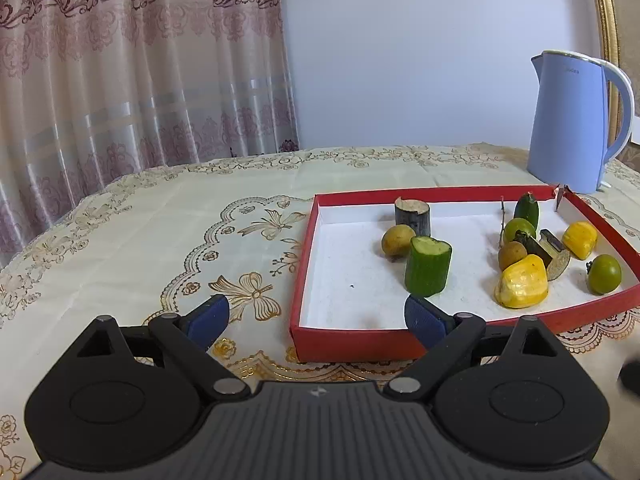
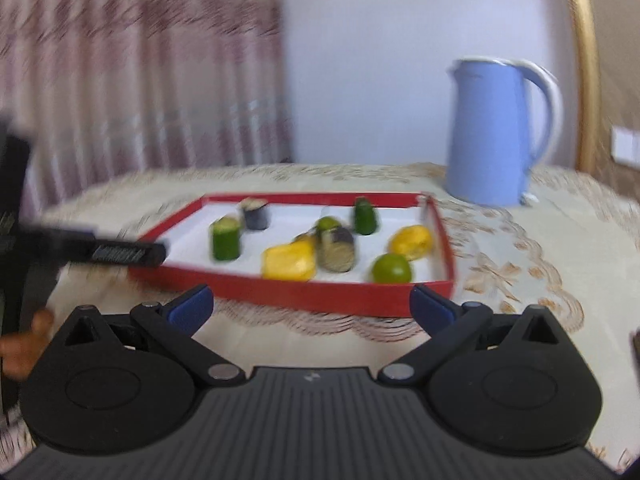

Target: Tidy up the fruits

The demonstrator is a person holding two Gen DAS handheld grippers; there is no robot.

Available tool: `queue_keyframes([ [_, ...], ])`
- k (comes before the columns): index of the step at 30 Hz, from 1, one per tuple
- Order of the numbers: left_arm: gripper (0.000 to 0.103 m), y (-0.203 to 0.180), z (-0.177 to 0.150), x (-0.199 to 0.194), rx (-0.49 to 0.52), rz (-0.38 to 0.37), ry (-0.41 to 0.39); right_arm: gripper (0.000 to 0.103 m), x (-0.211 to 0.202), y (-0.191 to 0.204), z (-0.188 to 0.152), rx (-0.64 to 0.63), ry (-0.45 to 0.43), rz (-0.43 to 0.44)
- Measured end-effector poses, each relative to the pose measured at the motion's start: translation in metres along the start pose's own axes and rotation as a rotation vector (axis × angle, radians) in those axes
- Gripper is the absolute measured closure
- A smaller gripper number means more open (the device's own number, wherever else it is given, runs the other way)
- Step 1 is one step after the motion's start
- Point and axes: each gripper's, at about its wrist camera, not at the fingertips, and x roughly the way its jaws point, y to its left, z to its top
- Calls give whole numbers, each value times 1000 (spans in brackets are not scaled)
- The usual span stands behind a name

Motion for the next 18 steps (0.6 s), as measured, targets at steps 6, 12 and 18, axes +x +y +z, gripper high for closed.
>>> queue_keyframes([
  [6, 3, 6, 0, 2, -35, -9, 18, 0, -3, 23, -3, -128, 6, 0],
  [12, 2, 6, -1, 2, -33, -3, 17, 0, -2, 15, -3, -82, 22, -2],
  [18, 2, 6, -1, 2, -31, 0, 14, 0, 3, 15, -3, -83, 36, -5],
])
